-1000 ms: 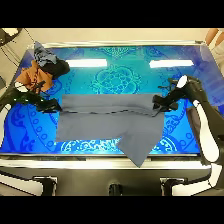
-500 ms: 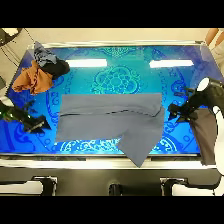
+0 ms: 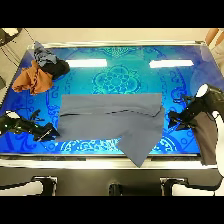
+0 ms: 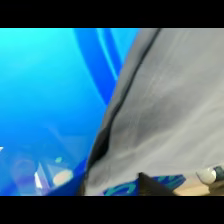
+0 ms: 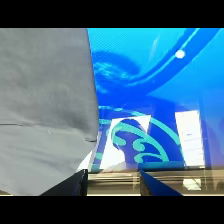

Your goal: Fold the shirts.

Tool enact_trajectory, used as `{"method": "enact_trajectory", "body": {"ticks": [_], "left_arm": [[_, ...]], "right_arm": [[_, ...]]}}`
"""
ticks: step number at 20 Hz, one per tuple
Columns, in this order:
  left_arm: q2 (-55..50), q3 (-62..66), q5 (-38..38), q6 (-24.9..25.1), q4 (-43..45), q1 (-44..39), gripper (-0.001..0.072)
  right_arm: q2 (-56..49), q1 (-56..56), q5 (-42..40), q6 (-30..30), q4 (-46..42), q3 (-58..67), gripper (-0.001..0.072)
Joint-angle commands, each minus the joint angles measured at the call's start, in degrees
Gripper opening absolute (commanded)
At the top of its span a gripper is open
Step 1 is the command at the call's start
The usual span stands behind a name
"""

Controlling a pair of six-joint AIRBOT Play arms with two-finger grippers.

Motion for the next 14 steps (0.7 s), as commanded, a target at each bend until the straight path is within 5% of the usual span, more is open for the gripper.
{"method": "enact_trajectory", "body": {"ticks": [1, 2, 5, 14], "left_arm": [[0.11, -1.18, 3.08, 0.07, -1.05, -1.66, 0.0199], [0.15, -1.16, 3.72, 0.09, -1.11, -1.75, 0.0042], [0.17, -1.16, 5.03, 0.11, -1.09, -1.66, 0.0030], [0.17, -1.16, 5.18, 0.39, -1.09, -1.66, 0.0029]], "right_arm": [[0.50, -0.04, 0.31, -0.33, 1.66, -0.96, 0.0402], [1.57, -0.04, -0.20, -1.05, 3.82, -2.95, 0.0416], [7.74, -0.04, -5.16, -3.98, 11.89, -15.23, 0.0506], [15.69, -0.04, -22.10, -8.50, 25.66, -40.85, 0.0490]]}}
